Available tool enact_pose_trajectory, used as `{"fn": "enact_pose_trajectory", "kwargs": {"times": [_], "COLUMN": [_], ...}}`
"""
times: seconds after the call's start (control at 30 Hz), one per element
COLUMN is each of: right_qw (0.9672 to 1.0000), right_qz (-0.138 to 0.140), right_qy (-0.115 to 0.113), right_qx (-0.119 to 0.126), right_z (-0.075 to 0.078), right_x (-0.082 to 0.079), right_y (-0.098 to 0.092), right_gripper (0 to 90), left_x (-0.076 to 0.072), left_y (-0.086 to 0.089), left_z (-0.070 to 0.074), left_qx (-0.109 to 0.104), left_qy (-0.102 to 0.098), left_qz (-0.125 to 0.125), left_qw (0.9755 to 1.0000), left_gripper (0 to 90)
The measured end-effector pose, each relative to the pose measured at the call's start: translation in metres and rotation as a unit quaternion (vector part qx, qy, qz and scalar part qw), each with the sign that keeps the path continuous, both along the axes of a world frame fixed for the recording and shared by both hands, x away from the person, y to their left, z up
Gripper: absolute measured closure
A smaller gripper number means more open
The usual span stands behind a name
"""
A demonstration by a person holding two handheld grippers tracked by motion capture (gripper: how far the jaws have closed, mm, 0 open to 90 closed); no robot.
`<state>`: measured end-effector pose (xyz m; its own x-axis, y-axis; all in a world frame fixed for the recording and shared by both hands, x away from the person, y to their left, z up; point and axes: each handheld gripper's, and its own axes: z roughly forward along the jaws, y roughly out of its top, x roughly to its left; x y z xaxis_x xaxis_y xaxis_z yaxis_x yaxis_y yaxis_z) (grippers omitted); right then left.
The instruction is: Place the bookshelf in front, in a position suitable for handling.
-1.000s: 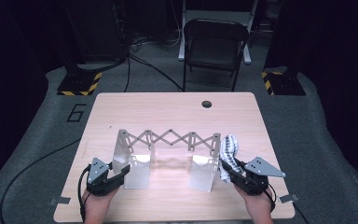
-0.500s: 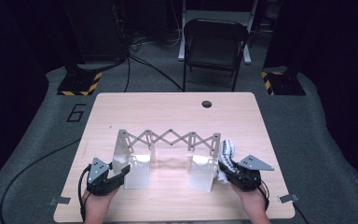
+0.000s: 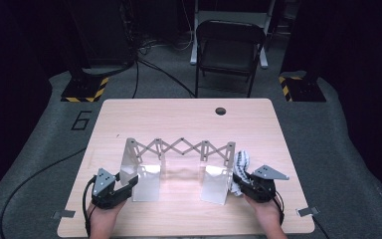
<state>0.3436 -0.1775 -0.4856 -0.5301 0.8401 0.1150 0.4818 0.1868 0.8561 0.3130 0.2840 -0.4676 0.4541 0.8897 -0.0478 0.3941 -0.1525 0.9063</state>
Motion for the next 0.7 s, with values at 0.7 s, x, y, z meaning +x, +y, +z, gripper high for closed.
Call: {"fn": "enact_pose_trajectory", "kwargs": {"times": [0.7], "right_qw": [0.9978], "right_qz": [0.021], "right_qy": [-0.052], "right_qx": [0.036], "right_z": [0.04], "right_x": [-0.037], "right_y": [-0.001], "right_gripper": [65.2], "left_x": [0.0], "left_y": [-0.001], "left_z": [0.0], "left_qx": [-0.001], "left_qy": [0.001], "left_qz": [-0.002], "left_qw": [1.0], "left_gripper": [47.0]}}
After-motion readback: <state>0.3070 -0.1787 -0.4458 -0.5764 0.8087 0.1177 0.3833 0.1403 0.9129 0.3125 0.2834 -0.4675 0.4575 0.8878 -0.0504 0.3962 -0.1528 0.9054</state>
